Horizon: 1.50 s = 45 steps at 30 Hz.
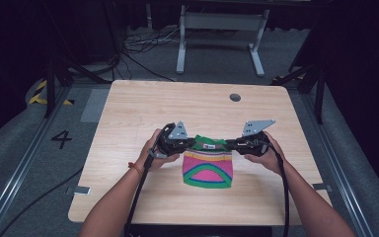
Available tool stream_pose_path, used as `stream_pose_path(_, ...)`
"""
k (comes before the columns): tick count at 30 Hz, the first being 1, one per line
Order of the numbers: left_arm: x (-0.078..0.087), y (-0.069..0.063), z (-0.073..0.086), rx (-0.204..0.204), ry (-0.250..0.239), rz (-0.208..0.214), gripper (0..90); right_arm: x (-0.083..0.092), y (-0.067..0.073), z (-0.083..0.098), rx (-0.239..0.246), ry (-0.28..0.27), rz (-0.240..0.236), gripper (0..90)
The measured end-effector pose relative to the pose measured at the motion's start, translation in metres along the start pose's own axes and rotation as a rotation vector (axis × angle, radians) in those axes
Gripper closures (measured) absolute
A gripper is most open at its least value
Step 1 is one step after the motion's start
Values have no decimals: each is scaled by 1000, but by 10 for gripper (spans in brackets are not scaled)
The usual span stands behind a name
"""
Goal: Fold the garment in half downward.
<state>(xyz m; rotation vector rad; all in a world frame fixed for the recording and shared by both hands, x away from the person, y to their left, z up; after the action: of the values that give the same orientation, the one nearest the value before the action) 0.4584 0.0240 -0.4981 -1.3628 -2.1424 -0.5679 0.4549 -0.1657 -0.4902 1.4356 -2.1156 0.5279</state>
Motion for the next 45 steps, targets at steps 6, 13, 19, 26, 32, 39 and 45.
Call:
stream_pose_path(6,3,-9,7,-15,10,16,855,-1,12,10,6,22,-28,818)
stream_pose_path(13,2,-24,13,-59,48,26,856,1,24,19,23,57,-44,816)
stream_pose_path(19,3,-36,23,-87,82,37,860,2,40,27,30,75,-69,806)
stream_pose_path(26,2,-47,33,-125,105,58,863,-2,57,33,48,87,-108,801)
stream_pose_path(32,6,-53,40,-151,142,74,868,-4,65,38,63,113,-127,803)
stream_pose_path(39,5,-65,43,-212,169,77,868,-4,73,43,68,122,-150,799)
stream_pose_path(45,5,-71,49,-246,199,84,866,-6,77,49,77,146,-153,800)
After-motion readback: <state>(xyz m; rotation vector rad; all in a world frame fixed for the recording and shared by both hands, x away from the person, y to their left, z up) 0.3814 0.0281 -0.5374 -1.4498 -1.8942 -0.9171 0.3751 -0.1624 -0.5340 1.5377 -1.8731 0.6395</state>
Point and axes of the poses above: each handheld gripper's, and its own axes: x roughly backward along the jaws, z roughly out of its underside, y roughly to its left, the point moved 8 cm from there along -x, roughly forward along the jaws, and after that the axes turned 3 degrees about x, right-handed, at the moved point
